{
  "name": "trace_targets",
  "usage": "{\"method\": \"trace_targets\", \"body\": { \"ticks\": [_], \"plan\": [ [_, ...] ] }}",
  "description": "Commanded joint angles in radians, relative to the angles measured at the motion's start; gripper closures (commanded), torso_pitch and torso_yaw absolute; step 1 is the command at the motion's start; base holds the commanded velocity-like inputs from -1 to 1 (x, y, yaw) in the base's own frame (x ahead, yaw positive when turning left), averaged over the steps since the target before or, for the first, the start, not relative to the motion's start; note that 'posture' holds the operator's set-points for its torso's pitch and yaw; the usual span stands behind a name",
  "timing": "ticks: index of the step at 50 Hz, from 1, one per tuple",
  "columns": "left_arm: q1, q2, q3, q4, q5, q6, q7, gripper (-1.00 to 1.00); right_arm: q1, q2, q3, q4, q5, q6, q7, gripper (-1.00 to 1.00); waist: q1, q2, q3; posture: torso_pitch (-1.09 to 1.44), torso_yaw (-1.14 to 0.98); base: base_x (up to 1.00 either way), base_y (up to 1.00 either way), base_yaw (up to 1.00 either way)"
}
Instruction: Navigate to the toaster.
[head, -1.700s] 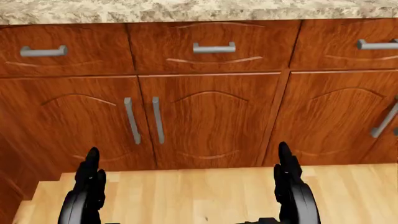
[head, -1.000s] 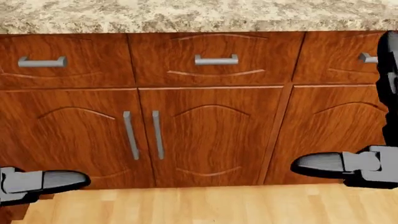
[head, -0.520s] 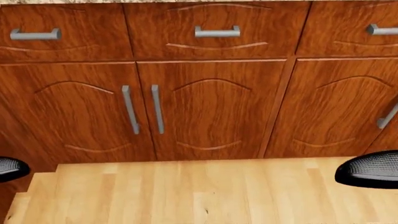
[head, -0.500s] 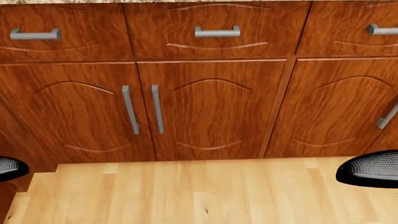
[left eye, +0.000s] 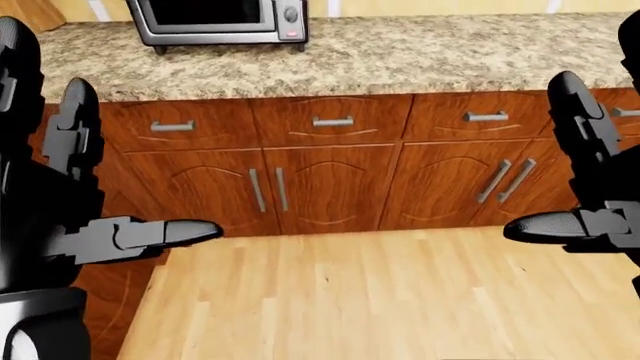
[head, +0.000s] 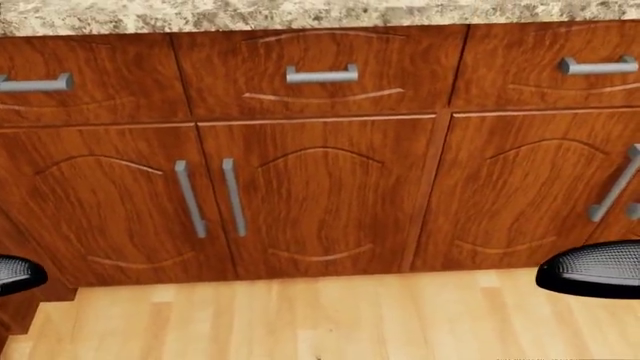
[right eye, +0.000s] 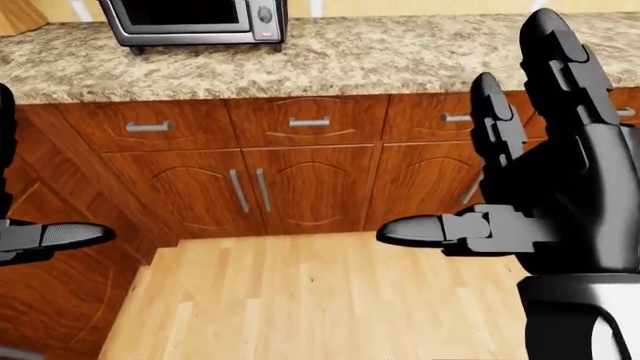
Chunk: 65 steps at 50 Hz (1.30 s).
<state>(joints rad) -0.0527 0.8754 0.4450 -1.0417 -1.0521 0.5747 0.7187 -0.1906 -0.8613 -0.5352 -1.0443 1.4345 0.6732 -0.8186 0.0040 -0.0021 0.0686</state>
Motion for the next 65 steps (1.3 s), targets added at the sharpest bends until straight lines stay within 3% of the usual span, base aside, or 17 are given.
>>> {"method": "trace_targets", "body": {
  "ticks": [1,4,6,7,9,15,19,20,28,31,40,42,44,45,54,57,65],
  "plan": [
    [-0.012,0.012,0.017,-0.005,0.018,-0.017,0.001,-1.00,-0.013,-0.008,-0.011,-0.003,-0.013,-0.015,0.003,-1.00,0.001,-0.002,-0.012,0.00,0.00,0.00,-0.14,0.00],
    [-0.012,-0.009,0.000,-0.005,0.050,-0.011,-0.014,-1.00,-0.013,-0.008,-0.015,-0.003,-0.009,-0.011,0.003,-1.00,-0.003,0.029,-0.013,0.00,0.00,0.00,-0.14,0.00],
    [-0.014,-0.009,0.003,-0.005,0.046,-0.006,-0.013,-1.00,-0.011,-0.003,-0.013,-0.003,-0.014,-0.012,0.008,-1.00,-0.005,0.077,-0.027,0.00,0.00,0.00,-0.14,0.00],
    [-0.015,-0.007,0.004,-0.005,0.044,-0.006,-0.012,-1.00,-0.011,-0.004,-0.016,-0.003,-0.012,-0.011,0.005,-1.00,0.006,0.036,-0.016,0.00,0.00,0.00,-0.14,0.00],
    [-0.014,-0.008,-0.002,-0.005,0.049,-0.008,-0.012,-1.00,-0.011,-0.003,-0.015,-0.003,-0.013,-0.010,0.007,-1.00,0.005,0.059,-0.020,0.00,0.00,0.00,-0.14,0.00],
    [-0.004,0.002,-0.007,-0.005,0.048,-0.025,-0.010,-1.00,-0.001,-0.002,-0.017,-0.003,-0.018,-0.015,0.015,-1.00,0.008,0.018,-0.016,0.00,0.00,0.00,-0.14,0.00],
    [-0.011,-0.005,-0.010,-0.005,0.054,-0.017,-0.014,-1.00,0.000,0.002,-0.015,-0.003,-0.023,-0.014,0.018,-1.00,0.010,-0.068,-0.033,0.00,0.00,0.00,-0.14,0.00],
    [-0.011,-0.002,-0.010,-0.005,0.052,-0.017,-0.011,-1.00,0.000,0.002,-0.017,-0.003,-0.020,-0.013,0.018,-1.00,0.002,-0.044,-0.022,0.00,0.00,0.00,-0.15,0.00],
    [-0.010,-0.012,-0.022,-0.005,0.073,-0.016,-0.019,-1.00,0.004,0.012,-0.011,-0.003,-0.035,-0.014,0.028,-1.00,-0.001,0.008,-0.005,0.00,0.00,0.00,-0.14,0.00],
    [-0.006,-0.017,-0.022,-0.005,0.080,-0.015,-0.025,-1.00,0.006,0.012,-0.007,-0.003,-0.038,-0.015,0.029,-1.00,-0.003,0.070,-0.018,0.00,0.00,0.00,-0.14,0.00],
    [-0.008,-0.027,-0.022,-0.005,0.085,-0.006,-0.031,-1.00,0.006,0.014,0.002,-0.003,-0.046,-0.012,0.029,-1.00,0.007,0.019,-0.017,0.00,0.00,0.00,-0.14,0.00],
    [-0.009,-0.036,-0.031,-0.005,0.099,-0.002,-0.037,-1.00,0.010,0.019,0.008,-0.003,-0.056,-0.014,0.036,-1.00,0.009,-0.011,-0.018,0.00,0.00,0.00,-0.14,0.00],
    [-0.015,-0.027,-0.026,-0.005,0.085,0.001,-0.029,-1.00,0.010,0.019,0.000,-0.003,-0.051,-0.011,0.036,-1.00,0.007,-0.074,-0.034,0.00,0.00,0.00,-0.14,0.00],
    [-0.018,-0.026,-0.027,-0.005,0.083,0.003,-0.027,-1.00,0.008,0.018,-0.006,-0.003,-0.044,-0.008,0.033,-1.00,-0.001,-0.047,-0.024,0.00,0.00,0.00,-0.15,0.00],
    [-0.015,-0.050,-0.035,-0.005,0.112,0.007,-0.049,-1.00,0.014,0.040,0.011,-0.003,-0.079,-0.004,0.051,-1.00,0.001,0.008,-0.008,0.00,0.00,0.00,-0.14,0.00],
    [-0.014,-0.048,-0.032,-0.005,0.106,0.006,-0.045,-1.00,0.019,0.042,0.011,-0.003,-0.081,-0.006,0.053,-1.00,-0.003,0.069,-0.020,0.00,0.00,0.00,-0.14,0.00],
    [-0.013,-0.047,-0.041,-0.005,0.112,0.003,-0.042,-1.00,0.016,0.039,0.003,-0.003,-0.069,-0.003,0.048,-1.00,0.008,0.029,-0.021,0.00,0.00,0.00,-0.14,0.00]
  ]
}}
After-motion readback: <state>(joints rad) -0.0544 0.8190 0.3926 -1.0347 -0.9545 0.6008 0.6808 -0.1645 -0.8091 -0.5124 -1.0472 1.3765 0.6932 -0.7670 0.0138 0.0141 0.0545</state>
